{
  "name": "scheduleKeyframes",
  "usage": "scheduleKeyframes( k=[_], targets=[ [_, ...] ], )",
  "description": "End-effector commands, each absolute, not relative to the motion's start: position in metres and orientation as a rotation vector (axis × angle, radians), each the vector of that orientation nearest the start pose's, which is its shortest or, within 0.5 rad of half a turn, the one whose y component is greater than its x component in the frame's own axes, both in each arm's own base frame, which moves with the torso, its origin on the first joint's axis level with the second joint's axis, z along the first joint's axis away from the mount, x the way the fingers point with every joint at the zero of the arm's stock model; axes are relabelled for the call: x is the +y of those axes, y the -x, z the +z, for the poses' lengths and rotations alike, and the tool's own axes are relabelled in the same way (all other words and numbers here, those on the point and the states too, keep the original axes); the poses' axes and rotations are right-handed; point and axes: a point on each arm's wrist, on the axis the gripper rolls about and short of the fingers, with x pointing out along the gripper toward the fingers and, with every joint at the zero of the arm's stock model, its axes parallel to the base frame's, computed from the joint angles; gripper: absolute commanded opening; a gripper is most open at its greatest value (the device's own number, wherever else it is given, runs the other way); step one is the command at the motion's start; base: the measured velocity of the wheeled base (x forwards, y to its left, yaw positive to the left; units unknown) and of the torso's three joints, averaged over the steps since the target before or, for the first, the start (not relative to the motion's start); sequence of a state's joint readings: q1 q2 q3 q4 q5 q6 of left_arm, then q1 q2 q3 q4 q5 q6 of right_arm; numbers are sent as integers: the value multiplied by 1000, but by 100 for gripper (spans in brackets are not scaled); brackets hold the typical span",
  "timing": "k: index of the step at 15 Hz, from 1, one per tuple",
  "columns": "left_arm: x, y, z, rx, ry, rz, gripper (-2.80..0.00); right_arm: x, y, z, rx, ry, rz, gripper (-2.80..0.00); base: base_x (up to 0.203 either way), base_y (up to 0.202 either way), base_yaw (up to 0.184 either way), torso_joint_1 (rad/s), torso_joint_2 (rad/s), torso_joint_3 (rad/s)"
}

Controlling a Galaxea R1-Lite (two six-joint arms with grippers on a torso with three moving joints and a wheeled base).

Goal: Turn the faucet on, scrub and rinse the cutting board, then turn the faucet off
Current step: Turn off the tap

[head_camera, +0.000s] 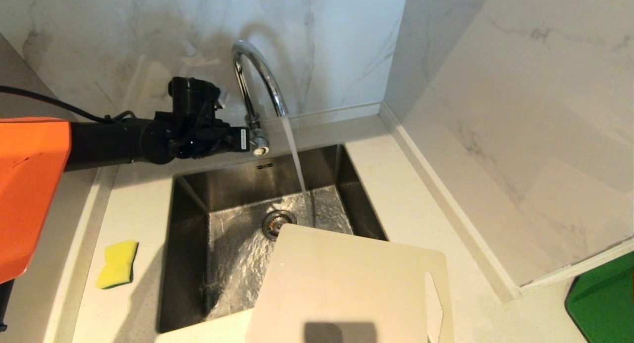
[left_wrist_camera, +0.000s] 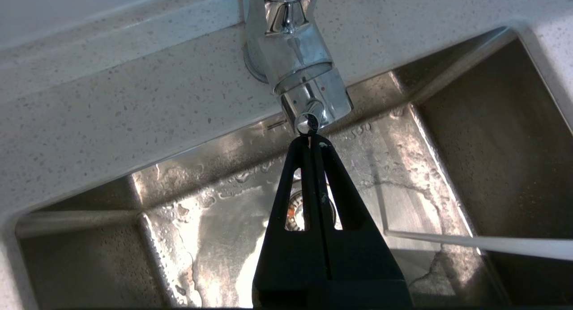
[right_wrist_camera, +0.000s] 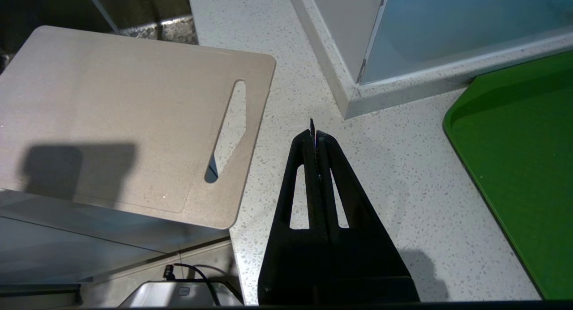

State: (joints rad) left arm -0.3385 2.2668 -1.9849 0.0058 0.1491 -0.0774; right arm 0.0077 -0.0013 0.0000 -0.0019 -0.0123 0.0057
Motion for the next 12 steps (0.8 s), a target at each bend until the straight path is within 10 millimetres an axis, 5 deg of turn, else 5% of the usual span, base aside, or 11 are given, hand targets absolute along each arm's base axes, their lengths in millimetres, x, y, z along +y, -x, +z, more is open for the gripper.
scheduleKeyframes(
  k=[1,12],
  targets=[
    [-155,-455,224,282,9,-172,-280,0,23,75,-3,-6,-4,-280,0,0,0,0,0,0],
    [-149,-462,229,182,29,-109,-280,0,23,75,-3,-6,-5,-280,0,0,0,0,0,0]
  ],
)
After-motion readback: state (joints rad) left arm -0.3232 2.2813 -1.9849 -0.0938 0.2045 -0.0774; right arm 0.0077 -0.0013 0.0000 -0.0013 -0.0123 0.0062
